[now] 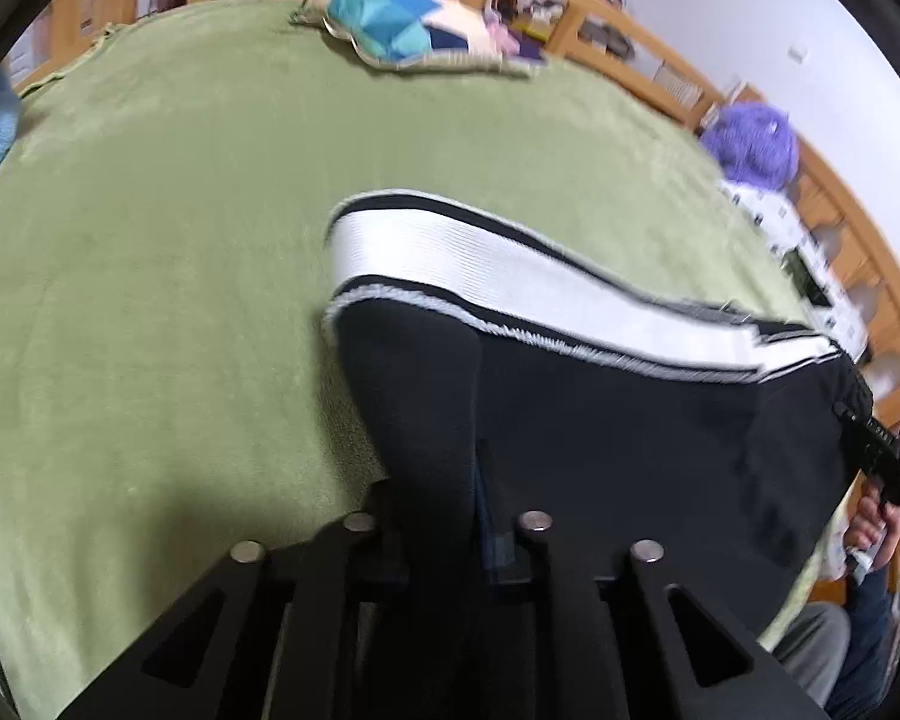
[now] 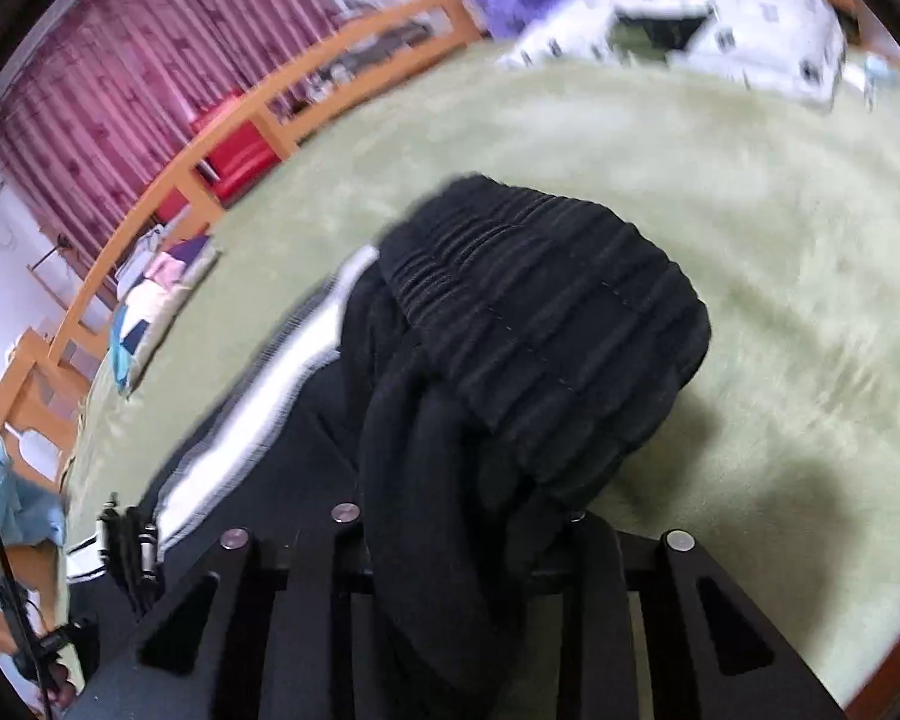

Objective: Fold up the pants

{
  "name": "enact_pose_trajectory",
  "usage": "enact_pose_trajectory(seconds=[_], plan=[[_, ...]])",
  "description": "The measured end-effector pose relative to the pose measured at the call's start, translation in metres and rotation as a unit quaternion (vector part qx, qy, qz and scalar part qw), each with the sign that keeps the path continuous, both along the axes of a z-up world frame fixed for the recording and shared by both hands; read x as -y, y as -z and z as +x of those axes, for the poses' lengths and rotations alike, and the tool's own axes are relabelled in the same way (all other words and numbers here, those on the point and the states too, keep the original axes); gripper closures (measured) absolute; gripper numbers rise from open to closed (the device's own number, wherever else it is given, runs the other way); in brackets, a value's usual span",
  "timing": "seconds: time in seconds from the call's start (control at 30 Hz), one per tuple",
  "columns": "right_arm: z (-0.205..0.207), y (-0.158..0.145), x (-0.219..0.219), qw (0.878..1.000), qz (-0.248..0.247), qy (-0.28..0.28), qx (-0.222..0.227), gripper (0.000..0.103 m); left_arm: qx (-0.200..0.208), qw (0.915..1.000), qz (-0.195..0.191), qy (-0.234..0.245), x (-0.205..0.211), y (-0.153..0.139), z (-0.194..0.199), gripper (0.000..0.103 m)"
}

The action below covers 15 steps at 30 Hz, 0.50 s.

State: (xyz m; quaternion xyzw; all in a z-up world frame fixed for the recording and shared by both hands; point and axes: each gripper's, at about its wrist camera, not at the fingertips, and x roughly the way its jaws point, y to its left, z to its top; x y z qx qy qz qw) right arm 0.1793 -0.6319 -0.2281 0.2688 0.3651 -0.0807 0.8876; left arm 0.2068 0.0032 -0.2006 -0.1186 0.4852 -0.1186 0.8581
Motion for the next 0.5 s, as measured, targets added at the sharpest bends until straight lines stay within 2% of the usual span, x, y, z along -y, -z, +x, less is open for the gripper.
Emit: enact_pose_trajectory(seconds=[0.07, 0.27, 0.37, 0.5], plan=[[-0.005, -0.031, -0.019, 1.000, -0.015, -0.001, 0.026, 0.078, 0.017, 0.9995, -0.026, 0.003, -0.010, -0.021, -0.009, 0.094], [-0.014, -0.110, -0.080, 0.995, -0.039, -0.016, 0.087, 0.079, 0.054, 0.9982, -0.016, 0.023, -0.033, -0.062, -0.031, 0.094], [-0.012, -0.130, -0.112, 0.994, -0.019, -0.036, 0.104, 0.080, 0.068, 0.9977, 0.000, 0.000, -0.065, -0.076, -0.038, 0.094], [-0.010, -0.134, -0.155, 0.992, 0.005, -0.074, 0.106, 0.080, 0.067, 0.9963, 0.020, -0.050, -0.130, -0.090, -0.044, 0.094]])
